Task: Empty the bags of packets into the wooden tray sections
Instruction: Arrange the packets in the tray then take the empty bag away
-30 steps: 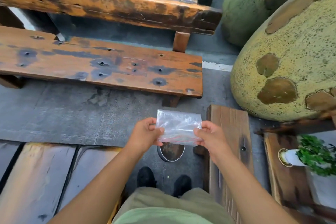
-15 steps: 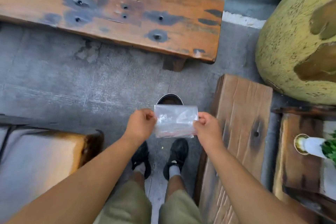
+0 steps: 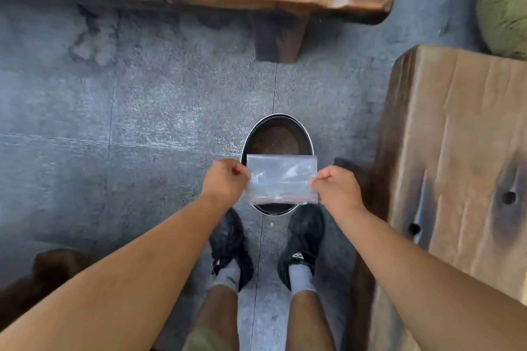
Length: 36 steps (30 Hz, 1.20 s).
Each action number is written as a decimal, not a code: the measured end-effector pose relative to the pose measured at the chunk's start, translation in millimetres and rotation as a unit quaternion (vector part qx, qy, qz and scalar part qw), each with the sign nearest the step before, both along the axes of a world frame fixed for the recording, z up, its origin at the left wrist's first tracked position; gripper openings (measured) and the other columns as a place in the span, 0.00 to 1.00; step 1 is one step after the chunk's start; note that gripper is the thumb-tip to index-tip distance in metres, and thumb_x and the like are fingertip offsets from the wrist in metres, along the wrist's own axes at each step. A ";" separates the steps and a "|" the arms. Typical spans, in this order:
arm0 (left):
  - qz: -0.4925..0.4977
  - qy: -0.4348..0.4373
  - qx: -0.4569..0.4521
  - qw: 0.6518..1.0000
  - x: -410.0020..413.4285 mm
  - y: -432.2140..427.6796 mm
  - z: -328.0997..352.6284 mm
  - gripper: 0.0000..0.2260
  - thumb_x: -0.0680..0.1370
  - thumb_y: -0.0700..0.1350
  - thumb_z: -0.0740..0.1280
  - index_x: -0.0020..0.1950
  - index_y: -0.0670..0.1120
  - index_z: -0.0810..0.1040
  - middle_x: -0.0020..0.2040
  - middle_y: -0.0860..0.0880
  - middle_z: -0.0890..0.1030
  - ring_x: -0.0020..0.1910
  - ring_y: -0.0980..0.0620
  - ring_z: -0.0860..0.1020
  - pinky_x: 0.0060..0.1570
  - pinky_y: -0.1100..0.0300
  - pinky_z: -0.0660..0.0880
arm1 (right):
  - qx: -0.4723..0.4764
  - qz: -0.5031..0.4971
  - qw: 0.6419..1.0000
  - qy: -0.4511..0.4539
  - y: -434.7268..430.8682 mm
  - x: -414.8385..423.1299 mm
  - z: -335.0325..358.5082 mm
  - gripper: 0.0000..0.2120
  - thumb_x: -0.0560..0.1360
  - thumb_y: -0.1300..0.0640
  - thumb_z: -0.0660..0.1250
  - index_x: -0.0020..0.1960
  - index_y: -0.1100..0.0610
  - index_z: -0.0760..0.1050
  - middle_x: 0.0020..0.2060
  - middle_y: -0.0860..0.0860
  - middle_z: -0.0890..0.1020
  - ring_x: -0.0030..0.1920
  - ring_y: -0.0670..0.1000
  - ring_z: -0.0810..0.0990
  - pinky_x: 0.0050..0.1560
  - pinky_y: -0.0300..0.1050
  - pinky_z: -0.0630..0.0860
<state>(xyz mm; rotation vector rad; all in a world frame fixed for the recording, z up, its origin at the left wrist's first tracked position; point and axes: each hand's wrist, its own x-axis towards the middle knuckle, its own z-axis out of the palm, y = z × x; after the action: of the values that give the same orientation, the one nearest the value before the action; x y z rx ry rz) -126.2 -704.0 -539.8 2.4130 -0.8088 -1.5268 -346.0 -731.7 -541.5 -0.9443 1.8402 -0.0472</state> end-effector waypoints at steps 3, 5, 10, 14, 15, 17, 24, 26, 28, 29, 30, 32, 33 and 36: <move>-0.021 -0.006 0.013 1.000 -1.3 -2.7 -21.0 0.10 0.78 0.40 0.67 0.38 0.49 0.79 0.35 0.49 0.81 0.35 0.49 0.79 0.43 0.54 0.80 | 0.003 0.038 0.999 0.021 -1.7 0.5 -26.6 0.07 0.73 0.61 0.70 0.38 0.52 0.78 0.32 0.43 0.78 0.41 0.51 0.78 0.44 0.42 0.72; -0.032 -0.019 0.013 0.999 -3.0 -4.3 -35.1 0.10 0.79 0.40 0.66 0.39 0.48 0.80 0.33 0.50 0.81 0.32 0.51 0.77 0.36 0.58 0.77 | 0.003 0.072 0.997 0.039 -2.1 2.3 -38.5 0.05 0.74 0.61 0.69 0.40 0.54 0.78 0.32 0.43 0.77 0.41 0.51 0.77 0.43 0.43 0.71; -0.077 -0.068 0.014 0.995 -8.5 -10.8 -59.8 0.11 0.78 0.38 0.63 0.38 0.44 0.79 0.31 0.49 0.78 0.28 0.53 0.73 0.26 0.63 0.68 | -0.018 0.136 0.987 0.087 -7.8 5.4 -57.9 0.06 0.74 0.60 0.65 0.39 0.54 0.78 0.34 0.48 0.79 0.39 0.53 0.77 0.39 0.44 0.74; -0.104 -0.091 0.000 0.990 -12.3 -10.5 -70.9 0.13 0.77 0.37 0.62 0.33 0.44 0.75 0.29 0.49 0.75 0.28 0.50 0.72 0.26 0.62 0.66 | -0.038 0.161 0.979 0.117 -11.8 7.5 -66.4 0.07 0.75 0.60 0.63 0.38 0.56 0.76 0.35 0.52 0.81 0.37 0.54 0.77 0.37 0.47 0.76; -0.122 -0.097 -0.006 0.988 -11.9 -9.2 -73.1 0.13 0.77 0.37 0.61 0.32 0.44 0.74 0.29 0.48 0.75 0.28 0.48 0.71 0.26 0.61 0.66 | -0.041 0.166 0.978 0.122 -12.6 7.9 -68.6 0.07 0.75 0.60 0.63 0.38 0.56 0.76 0.35 0.52 0.81 0.37 0.54 0.77 0.36 0.47 0.76; -0.176 -0.111 -0.010 0.978 -9.6 -7.8 -77.7 0.11 0.77 0.37 0.61 0.35 0.42 0.75 0.31 0.46 0.77 0.30 0.44 0.74 0.29 0.59 0.69 | -0.042 0.174 0.975 0.129 -13.7 8.4 -71.9 0.07 0.76 0.59 0.64 0.39 0.55 0.77 0.36 0.53 0.81 0.38 0.55 0.78 0.36 0.46 0.75; -0.209 -0.117 -0.031 0.970 -3.9 -10.6 -85.7 0.04 0.79 0.42 0.66 0.45 0.44 0.79 0.36 0.46 0.80 0.35 0.46 0.79 0.35 0.57 0.73 | -0.066 0.180 0.972 0.132 -7.4 8.8 -78.9 0.05 0.77 0.56 0.66 0.44 0.54 0.78 0.37 0.53 0.83 0.40 0.56 0.81 0.39 0.48 0.80; -0.199 -0.114 -0.039 0.973 -3.8 -9.8 -85.6 0.03 0.79 0.44 0.68 0.50 0.46 0.77 0.39 0.47 0.81 0.37 0.47 0.80 0.37 0.56 0.75 | -0.072 0.181 0.972 0.129 -5.4 8.7 -77.1 0.04 0.77 0.54 0.67 0.51 0.53 0.79 0.40 0.53 0.83 0.42 0.57 0.82 0.42 0.49 0.80; -0.188 -0.113 -0.037 0.975 -3.5 -8.6 -83.6 0.05 0.78 0.45 0.69 0.51 0.46 0.75 0.41 0.47 0.81 0.40 0.47 0.80 0.41 0.55 0.77 | -0.071 0.183 0.972 0.126 -5.0 8.6 -72.3 0.08 0.78 0.53 0.67 0.56 0.52 0.77 0.41 0.52 0.82 0.42 0.56 0.81 0.43 0.48 0.79; -0.185 -0.113 -0.036 0.976 -3.0 -8.1 -81.2 0.05 0.78 0.45 0.69 0.50 0.46 0.75 0.41 0.47 0.81 0.40 0.47 0.80 0.41 0.54 0.77 | -0.072 0.183 0.973 0.123 -5.2 8.4 -68.9 0.09 0.78 0.53 0.68 0.57 0.53 0.77 0.41 0.51 0.81 0.42 0.55 0.79 0.43 0.47 0.77; -0.184 -0.112 -0.035 0.976 -2.7 -7.6 -77.1 0.05 0.78 0.45 0.69 0.48 0.46 0.75 0.41 0.47 0.81 0.40 0.47 0.80 0.41 0.55 0.76 | -0.070 0.182 0.974 0.118 -5.4 8.7 -64.2 0.09 0.78 0.53 0.68 0.58 0.53 0.77 0.40 0.50 0.80 0.41 0.55 0.78 0.43 0.46 0.76; -0.180 -0.101 -0.033 0.978 -2.5 -6.1 -65.0 0.04 0.77 0.45 0.70 0.46 0.46 0.76 0.40 0.47 0.81 0.41 0.47 0.80 0.42 0.55 0.76 | -0.065 0.180 0.976 0.103 -4.2 8.0 -51.1 0.09 0.78 0.54 0.68 0.57 0.53 0.77 0.39 0.49 0.78 0.41 0.54 0.78 0.43 0.45 0.75; -0.181 -0.092 -0.033 0.978 -2.4 -6.0 -57.2 0.04 0.77 0.45 0.70 0.45 0.46 0.76 0.40 0.47 0.81 0.41 0.47 0.80 0.41 0.56 0.76 | -0.064 0.184 0.976 0.098 -4.5 7.3 -43.8 0.08 0.78 0.55 0.68 0.57 0.53 0.77 0.38 0.49 0.78 0.41 0.53 0.77 0.43 0.45 0.75; -0.190 -0.075 -0.024 0.979 -0.3 -7.3 -26.4 0.04 0.77 0.44 0.70 0.46 0.47 0.76 0.41 0.47 0.81 0.40 0.49 0.80 0.40 0.59 0.73 | -0.050 0.195 0.976 0.079 -6.9 9.2 -14.1 0.06 0.78 0.56 0.68 0.55 0.53 0.78 0.38 0.48 0.78 0.40 0.52 0.78 0.44 0.46 0.76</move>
<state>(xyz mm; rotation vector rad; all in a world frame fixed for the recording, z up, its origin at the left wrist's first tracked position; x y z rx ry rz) -126.5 -711.3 -566.1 2.4634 -1.3899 -1.4293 -336.8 -738.6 -555.6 -1.3993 1.7766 0.1831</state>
